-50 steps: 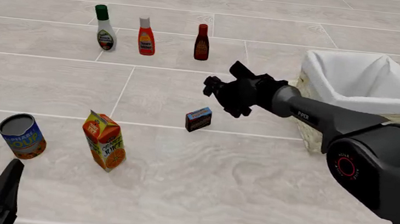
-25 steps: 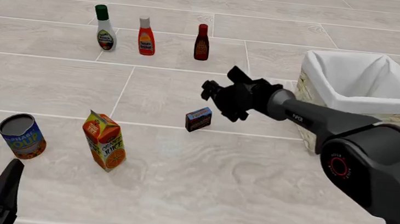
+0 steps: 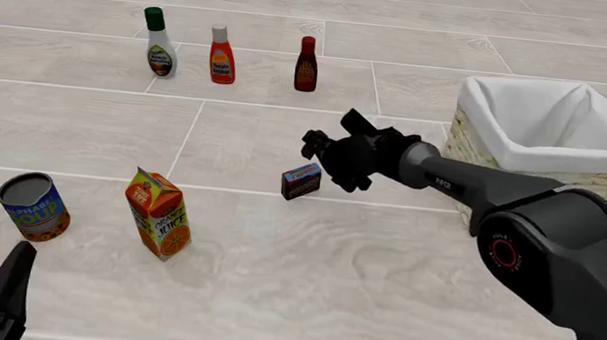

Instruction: Pick the chocolate pudding and place it in the basket.

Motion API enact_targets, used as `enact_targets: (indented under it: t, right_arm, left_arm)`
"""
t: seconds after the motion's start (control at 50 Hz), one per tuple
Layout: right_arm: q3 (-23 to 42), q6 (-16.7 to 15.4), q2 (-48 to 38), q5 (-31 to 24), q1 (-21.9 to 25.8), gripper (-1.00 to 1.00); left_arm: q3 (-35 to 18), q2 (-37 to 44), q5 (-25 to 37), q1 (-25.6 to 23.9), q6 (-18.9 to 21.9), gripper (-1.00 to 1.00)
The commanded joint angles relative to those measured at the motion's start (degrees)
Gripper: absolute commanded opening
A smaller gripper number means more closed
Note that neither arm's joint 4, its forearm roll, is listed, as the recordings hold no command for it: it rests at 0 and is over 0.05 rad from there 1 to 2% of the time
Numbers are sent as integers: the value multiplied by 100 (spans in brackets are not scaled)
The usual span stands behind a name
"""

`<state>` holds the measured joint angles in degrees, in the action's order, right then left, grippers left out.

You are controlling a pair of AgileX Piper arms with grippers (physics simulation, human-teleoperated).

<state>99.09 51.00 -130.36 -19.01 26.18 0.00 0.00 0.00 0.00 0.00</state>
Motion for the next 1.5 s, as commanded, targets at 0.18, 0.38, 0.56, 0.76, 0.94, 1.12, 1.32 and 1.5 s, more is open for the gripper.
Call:
enact_targets:
  t: [0.18, 0.38, 0.56, 0.76, 0.94, 1.12, 1.32, 1.5]
  right_arm:
    - [99, 104, -137, 15, 56, 100]
    - [115, 132, -178, 25, 77, 100]
    - [152, 194, -221, 35, 105, 100]
    - [205, 262, -305, 59, 146, 100]
    - [246, 324, -388, 68, 163, 100]
    - [266, 377, -458, 85, 165, 100]
    - [250, 460, -515, 111, 159, 100]
    - [216, 468, -530, 108, 119, -100]
  left_arm:
    - [0, 0, 0, 0, 0, 100]
    - [0, 0, 0, 0, 0, 100]
    - [0, 0, 0, 0, 0, 100]
    - [0, 0, 0, 0, 0, 100]
    - [0, 0, 0, 0, 0, 100]
    - [0, 0, 0, 0, 0, 100]
    - [0, 0, 0, 0, 0, 100]
    - [0, 0, 0, 0, 0, 100]
